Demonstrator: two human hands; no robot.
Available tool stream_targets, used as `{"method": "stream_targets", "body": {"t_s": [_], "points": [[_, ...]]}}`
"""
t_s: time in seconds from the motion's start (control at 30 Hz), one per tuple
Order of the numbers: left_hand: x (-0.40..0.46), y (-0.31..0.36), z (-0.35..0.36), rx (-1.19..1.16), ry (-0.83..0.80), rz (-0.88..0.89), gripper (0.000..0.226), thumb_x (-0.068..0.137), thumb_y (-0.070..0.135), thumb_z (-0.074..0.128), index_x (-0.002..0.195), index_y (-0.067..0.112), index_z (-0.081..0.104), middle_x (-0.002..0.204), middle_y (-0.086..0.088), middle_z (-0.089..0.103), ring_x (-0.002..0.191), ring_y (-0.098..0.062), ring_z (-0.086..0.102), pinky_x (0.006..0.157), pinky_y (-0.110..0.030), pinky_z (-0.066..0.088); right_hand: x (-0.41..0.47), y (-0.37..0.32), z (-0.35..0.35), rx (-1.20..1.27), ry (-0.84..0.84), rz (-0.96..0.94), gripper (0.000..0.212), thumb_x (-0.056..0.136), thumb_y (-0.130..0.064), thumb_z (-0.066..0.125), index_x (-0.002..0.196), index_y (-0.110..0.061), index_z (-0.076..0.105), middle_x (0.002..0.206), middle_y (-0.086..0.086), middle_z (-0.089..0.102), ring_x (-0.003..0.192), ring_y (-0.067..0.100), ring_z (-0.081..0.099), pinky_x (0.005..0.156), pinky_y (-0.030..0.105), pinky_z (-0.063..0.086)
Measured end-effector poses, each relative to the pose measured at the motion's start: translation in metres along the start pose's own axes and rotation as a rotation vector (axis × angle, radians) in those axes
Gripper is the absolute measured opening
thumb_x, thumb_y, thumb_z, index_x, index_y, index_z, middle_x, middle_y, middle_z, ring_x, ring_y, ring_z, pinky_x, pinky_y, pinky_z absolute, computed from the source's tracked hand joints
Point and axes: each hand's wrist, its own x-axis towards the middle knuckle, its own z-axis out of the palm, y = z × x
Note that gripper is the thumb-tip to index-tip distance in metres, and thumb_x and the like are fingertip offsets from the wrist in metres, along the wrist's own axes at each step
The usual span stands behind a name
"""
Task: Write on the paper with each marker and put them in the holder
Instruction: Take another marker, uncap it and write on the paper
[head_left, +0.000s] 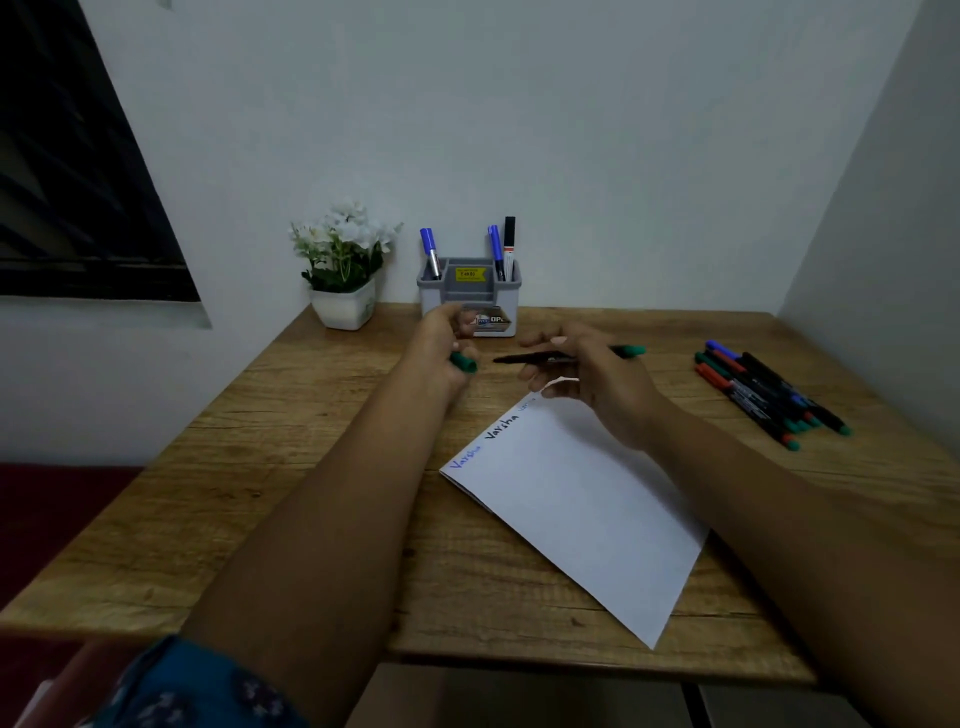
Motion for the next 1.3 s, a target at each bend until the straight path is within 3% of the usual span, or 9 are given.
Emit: {"method": "stream_targets", "body": {"t_s": [0.13,0.3,0.43,0.57,0.7,0.9,1.07,1.3], "points": [[0.002,0.001,0.000,-0.111,0.010,0.000,0.022,0.095,0.020,0.050,0.077,0.009,0.052,0.060,0.004,0.041,0.028,-0.003,0.025,0.028,-0.014,0.021,-0.006,-0.003,0.018,-0.038,0.006,-0.121,0.021,0.082,-0.013,0.044,0.098,-0.008,0.057,0.079,0.013,0.071,0.070,0.018,0.065,0.064,0.022,0.052],[0.008,0.000,-0.003,-0.144,0.053,0.030,0.019,0.095,0.017,0.049,0.077,0.011,0.052,0.060,0.005,0.043,0.028,-0.003,0.026,0.028,-0.014,0.022,-0.007,0.001,0.028,-0.075,0.044,-0.294,0.010,0.081,-0.006,0.045,0.082,-0.009,0.054,0.073,0.003,0.065,0.073,0.018,0.068,0.063,0.021,0.051],[0.008,0.000,-0.004,-0.114,0.063,0.050,0.020,0.095,0.017,0.048,0.075,0.011,0.052,0.061,0.005,0.042,0.029,-0.003,0.026,0.029,-0.014,0.023,-0.007,0.006,0.027,-0.250,0.034,-0.359,0.013,0.086,0.001,0.047,0.087,-0.009,0.055,0.080,0.015,0.068,0.075,0.013,0.069,0.066,0.022,0.054],[0.005,-0.001,-0.001,-0.053,0.081,0.081,0.024,0.096,0.016,0.046,0.072,0.013,0.050,0.061,0.006,0.037,0.036,-0.003,0.024,0.032,-0.014,0.024,-0.006,0.010,0.026,-0.309,0.037,-0.375,0.021,0.087,0.006,0.048,0.087,-0.014,0.056,0.076,0.001,0.066,0.082,0.022,0.070,0.069,0.026,0.055],[0.005,-0.003,0.000,-0.033,0.094,0.108,0.023,0.096,0.015,0.046,0.073,0.014,0.050,0.062,0.006,0.039,0.042,-0.004,0.026,0.031,-0.014,0.025,-0.006,0.009,0.024,-0.350,0.045,-0.395,0.018,0.088,0.011,0.049,0.091,-0.005,0.056,0.081,0.015,0.067,0.082,0.018,0.070,0.069,0.025,0.055],[0.005,-0.004,0.000,0.017,0.131,0.108,0.025,0.096,0.020,0.047,0.073,0.014,0.053,0.059,0.007,0.034,0.045,-0.005,0.025,0.042,-0.019,0.027,-0.007,0.009,0.021,-0.458,0.042,-0.439,0.012,0.085,0.000,0.052,0.090,-0.010,0.057,0.080,0.015,0.070,0.075,0.026,0.068,0.071,0.047,0.056],[0.005,-0.005,-0.002,0.035,0.139,0.127,0.025,0.097,0.020,0.046,0.074,0.013,0.053,0.058,0.007,0.033,0.045,-0.005,0.026,0.042,-0.018,0.027,-0.007,0.009,0.023,-0.486,0.028,-0.469,0.009,0.084,-0.005,0.054,0.089,-0.011,0.058,0.078,0.012,0.069,0.071,0.033,0.066,0.066,0.053,0.052],[-0.001,-0.011,0.005,0.153,0.140,0.167,0.022,0.095,0.022,0.049,0.076,0.014,0.054,0.067,0.003,0.036,0.058,-0.010,0.031,0.063,-0.021,0.035,-0.006,0.013,0.020,-0.623,0.001,-0.492,0.011,0.087,-0.007,0.058,0.097,-0.012,0.059,0.089,-0.001,0.070,0.073,0.018,0.064,0.065,0.036,0.051]]}}
